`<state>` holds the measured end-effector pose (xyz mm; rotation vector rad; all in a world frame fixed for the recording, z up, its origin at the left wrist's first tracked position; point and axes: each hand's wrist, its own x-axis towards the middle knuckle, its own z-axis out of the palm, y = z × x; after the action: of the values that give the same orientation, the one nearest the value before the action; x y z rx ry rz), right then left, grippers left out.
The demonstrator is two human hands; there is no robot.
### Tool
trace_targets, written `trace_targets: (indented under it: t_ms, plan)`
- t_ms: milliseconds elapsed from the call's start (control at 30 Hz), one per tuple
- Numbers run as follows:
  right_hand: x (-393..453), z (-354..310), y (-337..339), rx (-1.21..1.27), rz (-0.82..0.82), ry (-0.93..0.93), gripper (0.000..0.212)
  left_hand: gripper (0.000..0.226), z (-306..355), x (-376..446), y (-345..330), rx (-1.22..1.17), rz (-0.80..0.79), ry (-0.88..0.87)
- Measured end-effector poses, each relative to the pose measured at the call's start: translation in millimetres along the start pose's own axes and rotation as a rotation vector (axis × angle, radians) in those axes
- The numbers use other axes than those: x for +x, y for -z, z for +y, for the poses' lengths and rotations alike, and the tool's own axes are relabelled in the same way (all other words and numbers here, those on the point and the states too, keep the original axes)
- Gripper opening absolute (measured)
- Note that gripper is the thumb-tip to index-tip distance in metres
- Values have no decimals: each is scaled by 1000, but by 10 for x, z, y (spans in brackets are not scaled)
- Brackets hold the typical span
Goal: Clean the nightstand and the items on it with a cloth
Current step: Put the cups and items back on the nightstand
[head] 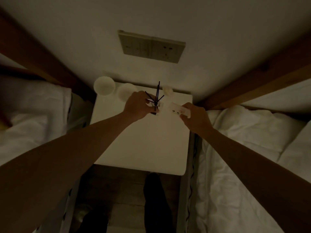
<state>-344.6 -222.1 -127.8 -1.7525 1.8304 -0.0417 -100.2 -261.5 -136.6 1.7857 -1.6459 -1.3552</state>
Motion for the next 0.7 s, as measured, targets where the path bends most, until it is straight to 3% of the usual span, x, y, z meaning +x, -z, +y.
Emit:
trace_targets:
  t_ms: [367, 700]
  plan:
    - [664, 376, -164, -30, -17, 81, 29, 31, -320, 628, -407, -13, 280, -38]
    - [789, 268, -418, 24, -49, 119, 31, 33, -574, 595, -524, -185, 252, 43]
